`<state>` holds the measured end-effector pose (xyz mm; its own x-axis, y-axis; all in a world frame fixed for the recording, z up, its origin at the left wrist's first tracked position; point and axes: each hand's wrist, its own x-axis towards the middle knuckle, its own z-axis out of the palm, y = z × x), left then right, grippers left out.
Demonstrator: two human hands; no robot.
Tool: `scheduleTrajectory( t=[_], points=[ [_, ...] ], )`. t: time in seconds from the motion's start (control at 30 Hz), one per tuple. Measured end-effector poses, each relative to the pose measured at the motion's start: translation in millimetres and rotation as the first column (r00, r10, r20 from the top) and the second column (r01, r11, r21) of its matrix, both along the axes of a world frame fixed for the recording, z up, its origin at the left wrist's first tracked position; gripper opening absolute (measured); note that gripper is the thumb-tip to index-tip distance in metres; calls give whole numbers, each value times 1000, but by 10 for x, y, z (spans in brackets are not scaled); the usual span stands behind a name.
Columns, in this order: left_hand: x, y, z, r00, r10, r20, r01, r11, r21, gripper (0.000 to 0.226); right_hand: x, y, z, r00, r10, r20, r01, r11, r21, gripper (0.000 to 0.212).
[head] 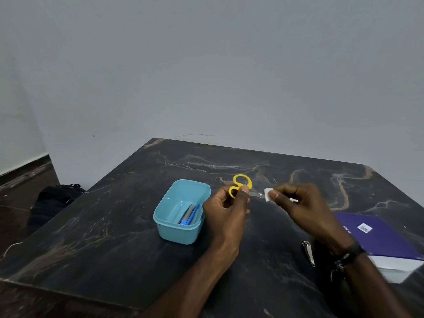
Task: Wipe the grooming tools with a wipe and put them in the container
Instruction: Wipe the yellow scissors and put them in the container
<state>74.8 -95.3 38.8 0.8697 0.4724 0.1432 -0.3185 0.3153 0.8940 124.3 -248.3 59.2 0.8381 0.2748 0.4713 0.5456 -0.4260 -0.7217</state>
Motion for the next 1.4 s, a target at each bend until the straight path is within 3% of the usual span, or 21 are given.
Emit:
scheduleTrajectory(
  t=[0.1,0.17,0.4,0.63,0.73,0.9,1.23,1.4],
  points=[
    [16,1,-22,1000,24,16,-25,999,27,10,-4,20,-65,997,80,9,-76,975,-207,16],
    [31,-2,-43,998,38,39,-41,997,67,13,-29,63,-91,990,132,-51,-141,957,-255,13],
    [19,-2,-76,992,-4,128,-26,973,231,10,-127,202,-69,971,211,-109,-206,977,53,14],
    [0,-15,-77,985,17,170,-56,972,227,11,-160,116,12,902,325,-285,-329,944,35,16],
    [2,-22,-80,984,21,176,-64,968,243,10,-183,106,46,907,321,-272,-332,943,6,16],
    [8,-2,-70,986,8,166,-54,959,277,8,-202,177,7,935,287,-210,-254,952,169,15],
    [-91,-45,13,978,102,180,-147,954,259,19,-234,164,-13,859,401,-320,-460,877,-137,16],
    [-115,156,344,970,146,195,-183,965,187,11,-266,148,46,843,404,-355,-454,889,-65,18]
  ],
)
